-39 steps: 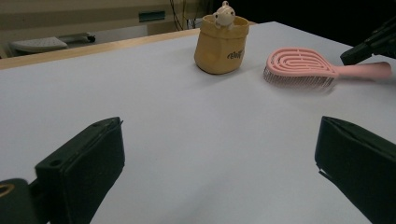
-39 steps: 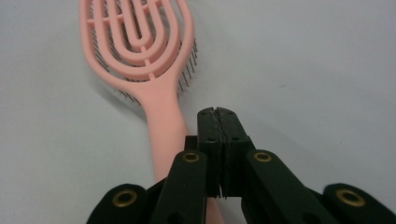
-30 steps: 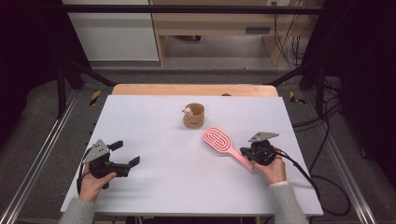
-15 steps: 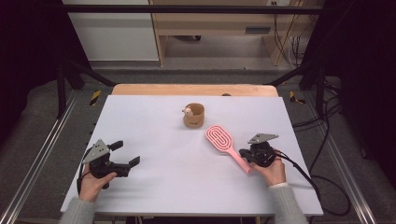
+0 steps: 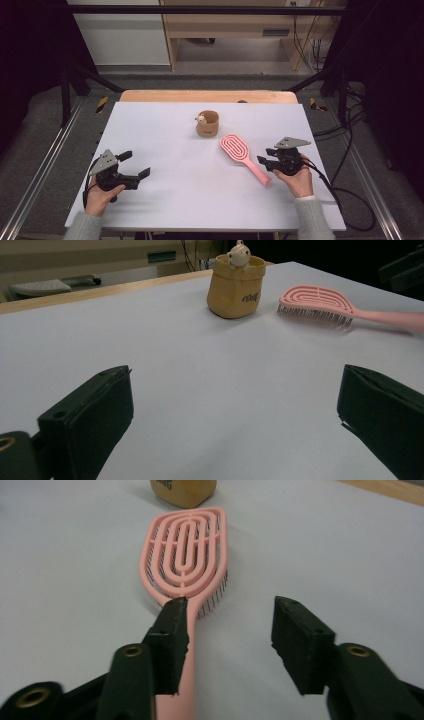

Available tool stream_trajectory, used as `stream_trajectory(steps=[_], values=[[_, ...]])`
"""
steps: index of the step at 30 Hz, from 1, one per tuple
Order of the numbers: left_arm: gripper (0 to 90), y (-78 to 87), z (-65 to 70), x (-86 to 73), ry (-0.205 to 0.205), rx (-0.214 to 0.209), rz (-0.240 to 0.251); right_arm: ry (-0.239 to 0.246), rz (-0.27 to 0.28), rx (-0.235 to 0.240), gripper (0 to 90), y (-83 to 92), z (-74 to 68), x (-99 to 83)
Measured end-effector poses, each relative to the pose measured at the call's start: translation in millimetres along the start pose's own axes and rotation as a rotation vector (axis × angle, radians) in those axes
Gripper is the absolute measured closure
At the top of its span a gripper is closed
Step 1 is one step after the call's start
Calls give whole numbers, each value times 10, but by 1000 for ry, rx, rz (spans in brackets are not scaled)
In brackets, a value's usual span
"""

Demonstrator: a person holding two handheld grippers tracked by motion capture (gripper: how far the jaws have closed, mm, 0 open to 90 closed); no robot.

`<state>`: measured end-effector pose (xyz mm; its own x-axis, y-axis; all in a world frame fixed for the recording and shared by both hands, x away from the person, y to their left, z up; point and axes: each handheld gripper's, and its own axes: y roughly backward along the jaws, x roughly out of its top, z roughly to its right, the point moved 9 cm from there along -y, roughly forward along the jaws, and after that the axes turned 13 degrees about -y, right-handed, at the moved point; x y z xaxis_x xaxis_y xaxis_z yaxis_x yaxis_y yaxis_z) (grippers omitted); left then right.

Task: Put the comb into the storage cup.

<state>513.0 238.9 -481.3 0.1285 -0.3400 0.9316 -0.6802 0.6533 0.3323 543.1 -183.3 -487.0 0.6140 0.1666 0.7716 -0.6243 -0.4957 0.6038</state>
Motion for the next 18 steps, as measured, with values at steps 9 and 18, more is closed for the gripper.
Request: stream_trajectory(steps=[9,18], values=[[14,0,-3,-1,1,1,0,25,10,-6,176,39,-69,96],[14,0,-3,-1,0,1,0,17,-7,11,19,18,-156,144]])
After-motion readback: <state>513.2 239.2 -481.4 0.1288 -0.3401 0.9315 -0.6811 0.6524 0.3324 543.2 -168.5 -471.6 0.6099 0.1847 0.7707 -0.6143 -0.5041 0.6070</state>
